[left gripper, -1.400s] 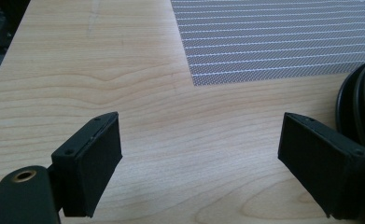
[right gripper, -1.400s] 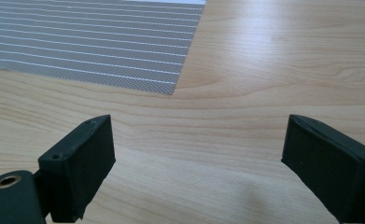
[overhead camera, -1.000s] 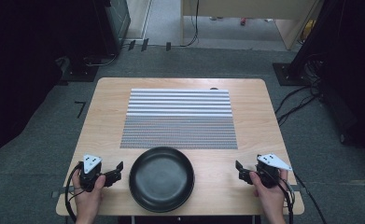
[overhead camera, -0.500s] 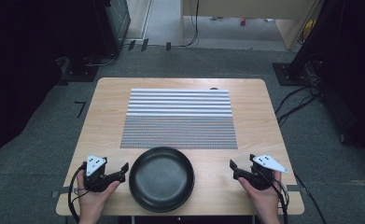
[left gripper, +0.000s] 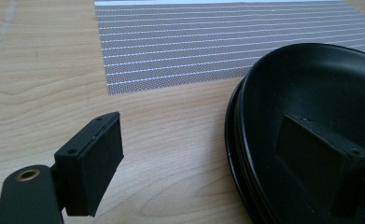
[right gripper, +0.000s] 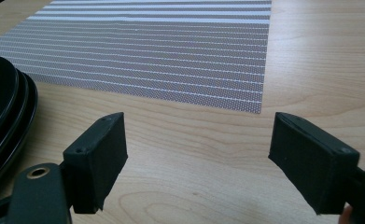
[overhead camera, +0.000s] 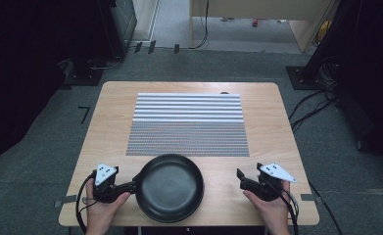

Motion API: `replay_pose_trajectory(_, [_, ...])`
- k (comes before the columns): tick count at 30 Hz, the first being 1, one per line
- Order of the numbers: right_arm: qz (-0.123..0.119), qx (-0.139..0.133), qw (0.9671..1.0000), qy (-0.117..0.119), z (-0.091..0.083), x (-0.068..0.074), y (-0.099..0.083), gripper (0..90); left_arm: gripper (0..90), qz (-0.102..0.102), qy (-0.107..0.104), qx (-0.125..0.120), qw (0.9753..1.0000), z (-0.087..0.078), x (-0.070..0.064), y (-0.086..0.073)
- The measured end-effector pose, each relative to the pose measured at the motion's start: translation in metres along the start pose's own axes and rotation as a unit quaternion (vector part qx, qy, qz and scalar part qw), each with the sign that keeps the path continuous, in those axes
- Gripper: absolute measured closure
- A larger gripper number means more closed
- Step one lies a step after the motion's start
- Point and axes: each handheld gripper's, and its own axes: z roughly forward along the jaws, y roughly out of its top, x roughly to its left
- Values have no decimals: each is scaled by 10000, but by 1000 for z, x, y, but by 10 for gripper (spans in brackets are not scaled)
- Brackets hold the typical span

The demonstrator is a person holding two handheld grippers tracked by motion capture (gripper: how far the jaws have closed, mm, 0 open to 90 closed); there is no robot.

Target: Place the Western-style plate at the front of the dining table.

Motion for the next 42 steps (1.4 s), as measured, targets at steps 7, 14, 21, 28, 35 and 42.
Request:
replay_pose_trajectory(7, [-56, 34, 10000, 36, 2, 7, -2, 192, 150, 13, -81, 43, 10000, 2, -4, -1])
replay_pose_trajectory(14, [-135, 35, 9998, 113, 2, 16, -4, 226, 242, 86, -232, 75, 9997, 2, -9, -2])
replay_pose_trajectory(21, [-206, -31, 9996, 192, 2, 22, -5, 299, 327, 101, -332, 112, 9993, 3, -10, -3])
replay_pose_trajectory(28, [-189, -127, 9992, 337, 1, 24, -6, 377, 391, 134, -431, 151, 9989, 4, -12, -4])
replay_pose_trajectory(35, [-126, -230, 9988, 416, -1, 24, -5, 412, 463, 215, -566, 183, 9980, 5, -14, -5])
replay_pose_trajectory(42, [-271, -227, 9976, 595, -1, 31, -7, 438, 514, 293, -660, 282, 9970, 7, -16, -6])
